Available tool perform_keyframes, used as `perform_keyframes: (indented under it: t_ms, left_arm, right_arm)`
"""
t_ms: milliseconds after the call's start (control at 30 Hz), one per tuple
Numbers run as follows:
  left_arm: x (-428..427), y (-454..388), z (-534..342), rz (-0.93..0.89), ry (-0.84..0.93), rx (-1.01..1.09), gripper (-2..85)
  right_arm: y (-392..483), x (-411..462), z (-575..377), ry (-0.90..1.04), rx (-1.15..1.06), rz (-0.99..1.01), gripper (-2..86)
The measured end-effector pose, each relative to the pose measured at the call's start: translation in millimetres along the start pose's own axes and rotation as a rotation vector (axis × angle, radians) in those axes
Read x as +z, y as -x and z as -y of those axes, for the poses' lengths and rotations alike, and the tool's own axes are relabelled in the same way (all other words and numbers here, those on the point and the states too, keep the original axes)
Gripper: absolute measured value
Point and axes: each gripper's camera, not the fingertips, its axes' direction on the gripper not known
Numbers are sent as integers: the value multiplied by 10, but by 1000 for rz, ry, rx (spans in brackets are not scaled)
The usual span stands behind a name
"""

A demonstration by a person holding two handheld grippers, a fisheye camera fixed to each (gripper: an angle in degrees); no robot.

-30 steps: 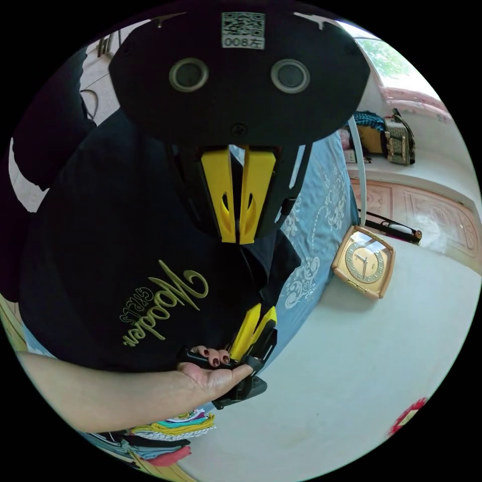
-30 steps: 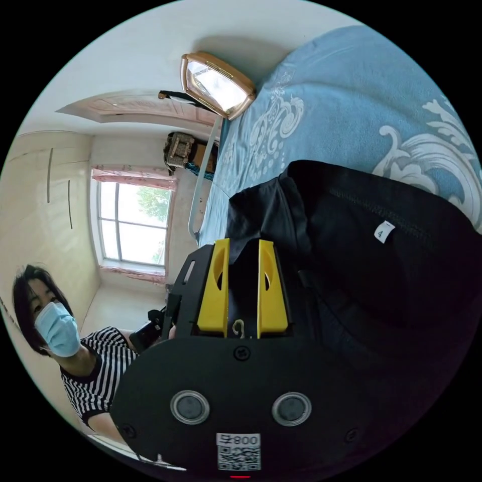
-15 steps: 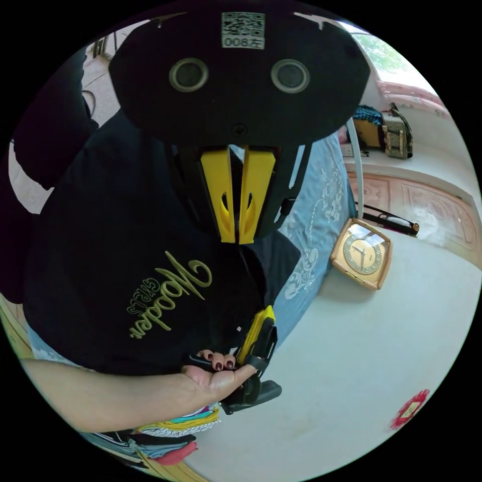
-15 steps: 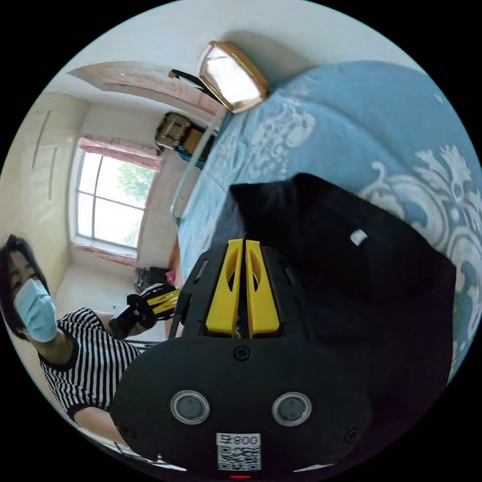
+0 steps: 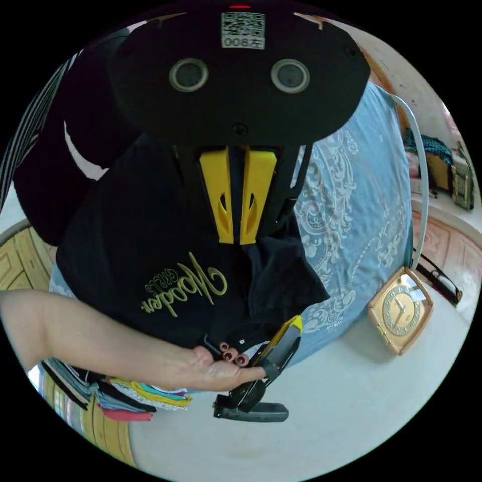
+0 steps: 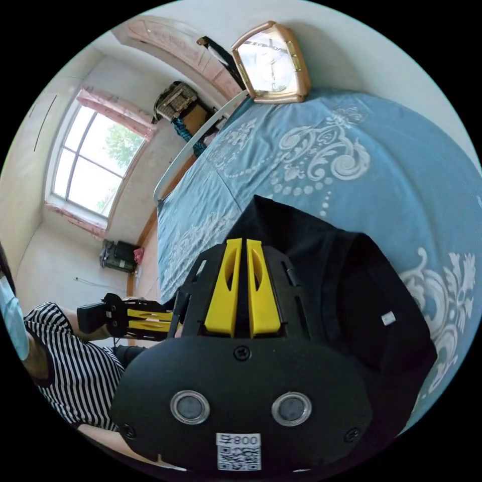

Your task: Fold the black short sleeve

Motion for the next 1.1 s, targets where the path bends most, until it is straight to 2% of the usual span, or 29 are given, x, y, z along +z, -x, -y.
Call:
perform_keyframes:
  t_ms: [167, 333, 600, 800, 867, 933, 1100]
  left_arm:
    - [50, 377, 11, 38, -25, -144, 4]
    - [355, 701, -15, 65, 93, -224, 3]
    - [310, 1136, -232, 66, 58, -344, 3]
    - [134, 1314, -269, -32, -72, -358, 2]
    - [231, 1359, -236, -17, -16, -356, 2]
    - [382, 1401, -203, -19, 77, -352, 1]
    - [242, 1491, -191, -23, 0, -313, 1]
  right_arm:
    - [220, 271, 270, 30, -50, -21, 3]
    - [202, 568, 377, 137, -8, -113, 1]
    - [262, 580, 260, 117, 19, -47, 0]
    - [585, 469, -7, 60, -44, -116, 0]
    - [561, 579, -45, 130, -14, -107, 1]
    - [556, 543, -105, 108, 16, -50, 1]
    - [985, 319, -536, 55, -96, -114, 1]
